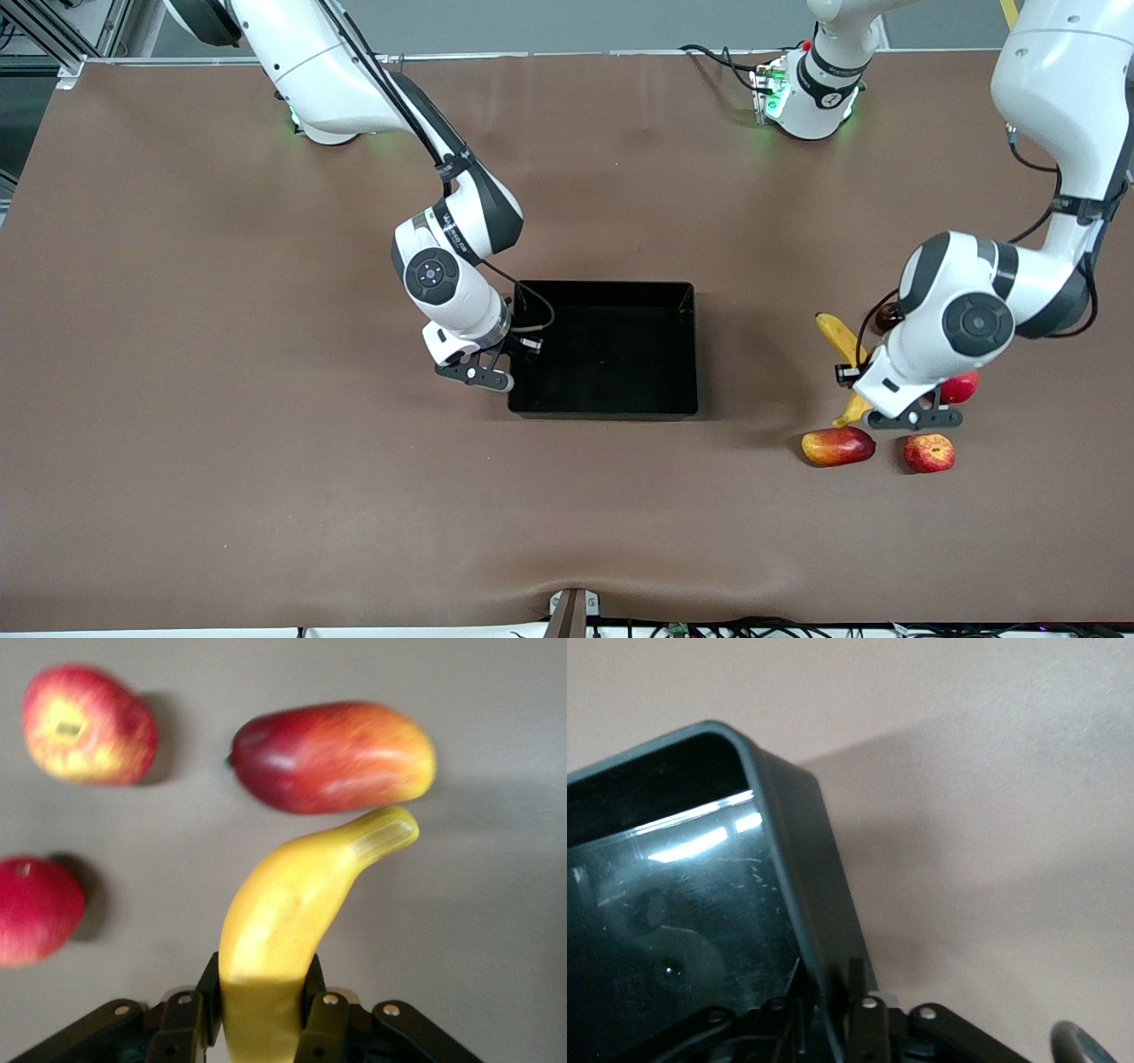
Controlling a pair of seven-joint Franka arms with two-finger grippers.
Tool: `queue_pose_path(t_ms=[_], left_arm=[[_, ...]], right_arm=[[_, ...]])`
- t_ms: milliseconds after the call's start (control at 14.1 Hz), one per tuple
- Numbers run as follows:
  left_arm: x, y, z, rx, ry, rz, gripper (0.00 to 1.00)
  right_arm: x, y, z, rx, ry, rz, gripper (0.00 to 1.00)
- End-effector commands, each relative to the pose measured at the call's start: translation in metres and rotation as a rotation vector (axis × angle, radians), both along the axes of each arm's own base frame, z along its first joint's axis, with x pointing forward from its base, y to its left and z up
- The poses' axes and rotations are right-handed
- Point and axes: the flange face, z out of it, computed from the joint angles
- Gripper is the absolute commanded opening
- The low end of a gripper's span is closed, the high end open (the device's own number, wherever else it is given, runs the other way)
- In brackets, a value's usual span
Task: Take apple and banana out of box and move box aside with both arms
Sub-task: 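Drag the tray with the right gripper while the left gripper lowers the banana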
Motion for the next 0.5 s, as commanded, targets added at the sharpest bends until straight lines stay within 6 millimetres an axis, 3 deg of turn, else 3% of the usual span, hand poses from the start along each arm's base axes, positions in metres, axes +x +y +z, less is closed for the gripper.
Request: queue_pose_path(t_ms=[0, 71, 213, 285, 427], left_arm=[[-0.029, 0.013, -0.003, 0.039, -0.021, 0.148, 0.00], [-0.031, 0.013, -0.008, 0.039, -0.020, 0.193, 0.00], [-0.034, 0.018, -0.022, 0.111, -0.048, 0.245, 0.00], [-0.034, 0.032, -0.028, 0.159, -0.073, 0.285, 0.00], [-0.033, 0.041, -0.046, 0.173, -0.080, 0.348, 0.00]], right_arm=[[0.010, -0.006, 0.015, 0.000, -0.022, -0.009, 0.00], [0.016, -0.015, 0.024, 0.003, -0.026, -0.021, 0.00], [0.027, -0.033, 0.060, 0.007, -0.009, -0.041, 0.00], [0.032, -0.048, 0.074, 0.001, 0.010, -0.054, 0.00], [0.040, -0.088, 0.104, -0.014, 0.058, -0.018, 0.00]])
